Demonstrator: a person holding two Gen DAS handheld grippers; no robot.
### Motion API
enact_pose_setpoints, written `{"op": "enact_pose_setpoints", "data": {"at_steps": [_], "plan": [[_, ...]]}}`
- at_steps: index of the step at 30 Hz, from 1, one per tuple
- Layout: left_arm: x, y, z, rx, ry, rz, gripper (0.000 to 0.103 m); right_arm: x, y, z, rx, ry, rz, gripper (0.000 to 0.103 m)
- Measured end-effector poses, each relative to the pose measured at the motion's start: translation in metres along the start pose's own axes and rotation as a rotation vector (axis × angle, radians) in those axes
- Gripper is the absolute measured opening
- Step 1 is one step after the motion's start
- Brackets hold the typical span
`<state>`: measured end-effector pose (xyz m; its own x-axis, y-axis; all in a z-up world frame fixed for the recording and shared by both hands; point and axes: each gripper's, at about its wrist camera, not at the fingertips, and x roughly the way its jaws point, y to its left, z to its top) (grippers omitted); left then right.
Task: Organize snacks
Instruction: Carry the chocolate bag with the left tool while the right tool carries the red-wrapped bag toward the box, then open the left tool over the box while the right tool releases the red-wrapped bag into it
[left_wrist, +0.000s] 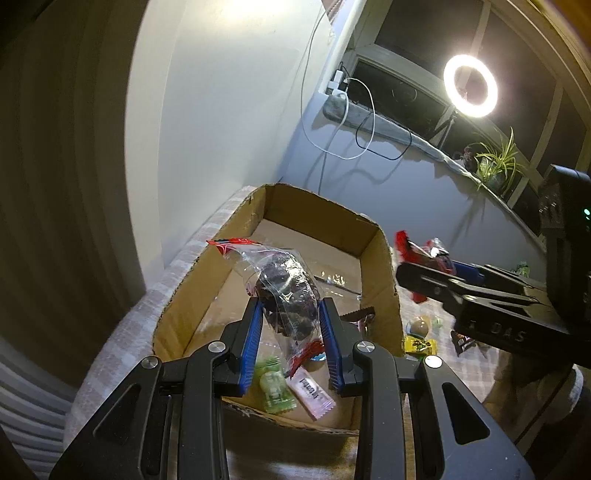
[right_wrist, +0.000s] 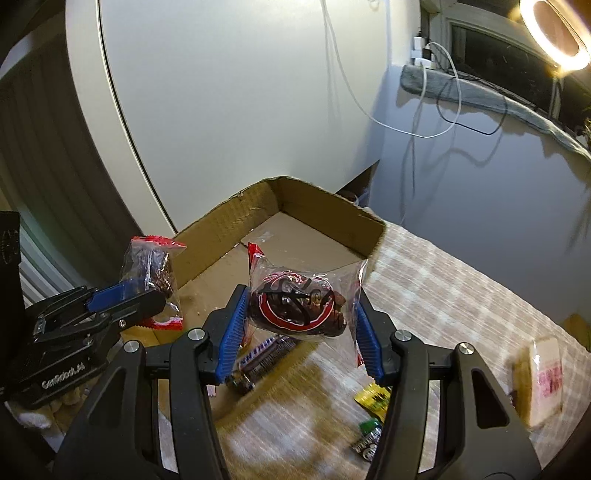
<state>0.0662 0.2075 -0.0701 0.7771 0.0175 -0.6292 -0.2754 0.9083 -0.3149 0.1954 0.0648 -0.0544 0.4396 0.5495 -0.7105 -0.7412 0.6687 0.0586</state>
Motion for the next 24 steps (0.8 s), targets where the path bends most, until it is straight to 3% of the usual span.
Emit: {"op": "enact_pose_setpoints", "data": {"at_steps": [8, 19, 21, 24], "plan": [[0.005, 0.002, 0.0, -0.001, 0.011, 0.001, 0.03, 0.027, 0.011, 0.008, -0.018, 0.039, 0.022, 0.058], [0.004, 0.004, 0.0, 0.009, 0.007, 0.007, 0.032, 0.033, 0.016, 0.01, -0.024, 0.044, 0.026, 0.064], [0.004, 0.003, 0.0, 0.01, 0.004, 0.013, 0.039, 0.032, 0.016, 0.01, -0.022, 0.04, 0.022, 0.073], [0.003, 0.004, -0.001, 0.009, 0.001, 0.016, 0.041, 0.027, 0.016, 0.01, -0.021, 0.022, 0.017, 0.081]]}}
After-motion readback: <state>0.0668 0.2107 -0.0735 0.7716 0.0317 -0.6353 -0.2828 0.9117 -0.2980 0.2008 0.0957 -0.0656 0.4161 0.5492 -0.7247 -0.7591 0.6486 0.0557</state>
